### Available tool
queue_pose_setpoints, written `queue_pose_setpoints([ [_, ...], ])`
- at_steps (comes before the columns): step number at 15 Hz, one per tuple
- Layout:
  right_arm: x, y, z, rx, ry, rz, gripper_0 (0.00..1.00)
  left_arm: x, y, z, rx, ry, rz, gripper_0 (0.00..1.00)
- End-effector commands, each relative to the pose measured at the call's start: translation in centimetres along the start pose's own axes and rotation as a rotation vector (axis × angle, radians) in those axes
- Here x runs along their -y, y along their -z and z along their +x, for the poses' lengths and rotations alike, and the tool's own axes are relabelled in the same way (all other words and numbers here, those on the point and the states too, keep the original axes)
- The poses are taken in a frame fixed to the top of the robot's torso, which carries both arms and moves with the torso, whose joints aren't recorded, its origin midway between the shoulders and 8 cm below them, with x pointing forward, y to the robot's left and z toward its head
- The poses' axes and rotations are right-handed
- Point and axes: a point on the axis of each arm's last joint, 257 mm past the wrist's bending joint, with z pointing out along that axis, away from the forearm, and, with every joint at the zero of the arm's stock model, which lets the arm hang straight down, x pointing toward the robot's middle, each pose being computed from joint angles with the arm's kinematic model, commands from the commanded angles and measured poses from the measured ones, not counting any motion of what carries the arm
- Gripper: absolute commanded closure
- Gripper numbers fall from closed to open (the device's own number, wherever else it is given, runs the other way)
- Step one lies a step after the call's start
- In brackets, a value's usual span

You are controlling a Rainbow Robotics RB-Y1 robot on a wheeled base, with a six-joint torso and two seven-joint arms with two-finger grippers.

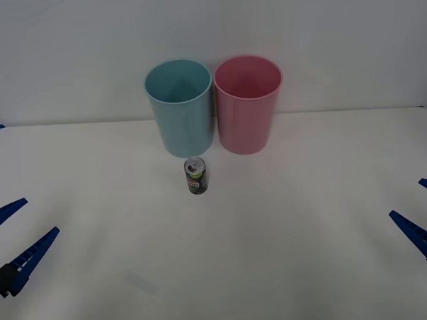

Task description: Grasp the object on the table and drop it into the matching bin: aluminum can to the light blue bin, PET bottle to the pink bin.

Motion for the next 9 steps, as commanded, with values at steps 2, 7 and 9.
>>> queue_pose_setpoints([
  [2,-0.3,0.2,0.7,-0.014,-0.011,0.002,0.00,0.0,0.0,0.0,0.000,0.000,0.000,0.00],
  [7,-1.1,-0.8,1.5,-0.024,-0.020,-0.024,0.00,0.0,0.0,0.0,0.000,0.000,0.000,0.00],
  [9,-1.6,-1.6,2.1,-0.036,-0.020,-0.040,0.00,0.0,0.0,0.0,0.000,0.000,0.000,0.00],
])
